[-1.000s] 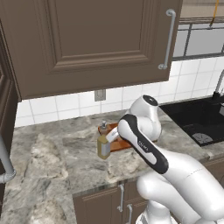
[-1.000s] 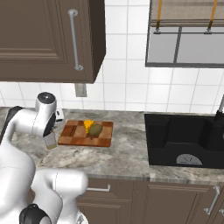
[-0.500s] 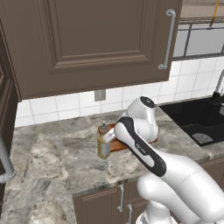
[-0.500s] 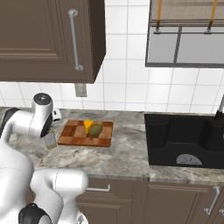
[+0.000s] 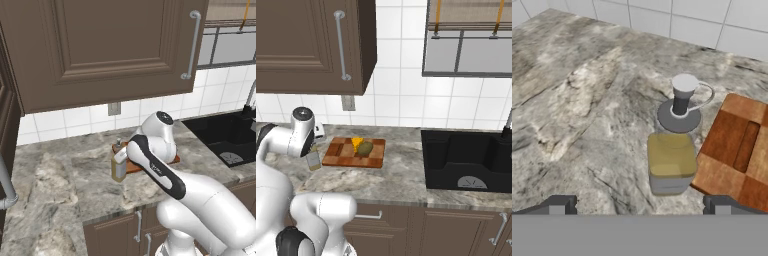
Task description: Retrieve the reheated potato from the microwave, then place the potato, cheese, and condiment on the cutting board.
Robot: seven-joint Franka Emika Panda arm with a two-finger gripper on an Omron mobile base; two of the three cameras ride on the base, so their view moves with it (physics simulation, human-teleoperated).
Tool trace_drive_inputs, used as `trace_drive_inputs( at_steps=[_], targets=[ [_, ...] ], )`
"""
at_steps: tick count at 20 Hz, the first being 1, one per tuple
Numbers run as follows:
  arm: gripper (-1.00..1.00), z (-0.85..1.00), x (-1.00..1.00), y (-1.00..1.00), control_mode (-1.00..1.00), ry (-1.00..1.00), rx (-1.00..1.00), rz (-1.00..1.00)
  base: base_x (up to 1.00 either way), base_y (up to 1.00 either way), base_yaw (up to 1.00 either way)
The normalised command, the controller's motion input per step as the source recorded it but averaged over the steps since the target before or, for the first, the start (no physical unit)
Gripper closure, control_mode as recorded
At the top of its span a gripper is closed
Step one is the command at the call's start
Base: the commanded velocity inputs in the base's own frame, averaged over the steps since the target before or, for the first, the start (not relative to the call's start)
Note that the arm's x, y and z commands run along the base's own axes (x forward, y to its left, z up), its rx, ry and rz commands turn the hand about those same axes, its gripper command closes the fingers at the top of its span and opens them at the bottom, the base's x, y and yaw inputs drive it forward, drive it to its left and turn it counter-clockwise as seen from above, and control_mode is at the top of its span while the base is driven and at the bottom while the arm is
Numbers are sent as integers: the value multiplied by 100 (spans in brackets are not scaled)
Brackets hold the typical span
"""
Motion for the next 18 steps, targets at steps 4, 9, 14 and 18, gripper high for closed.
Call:
trace_drive_inputs(
  at_steps=[4, 9, 14, 18],
  targets=[
    [-100, 0, 10, 0, -100, 0, 0, 0, 0, 0, 0],
    [-100, -1, 4, 6, -100, 0, 0, 0, 0, 0, 0],
    [-100, -2, 6, 7, -100, 0, 0, 0, 0, 0, 0],
    [-100, -3, 9, 2, -100, 0, 0, 0, 0, 0, 0]
  ],
)
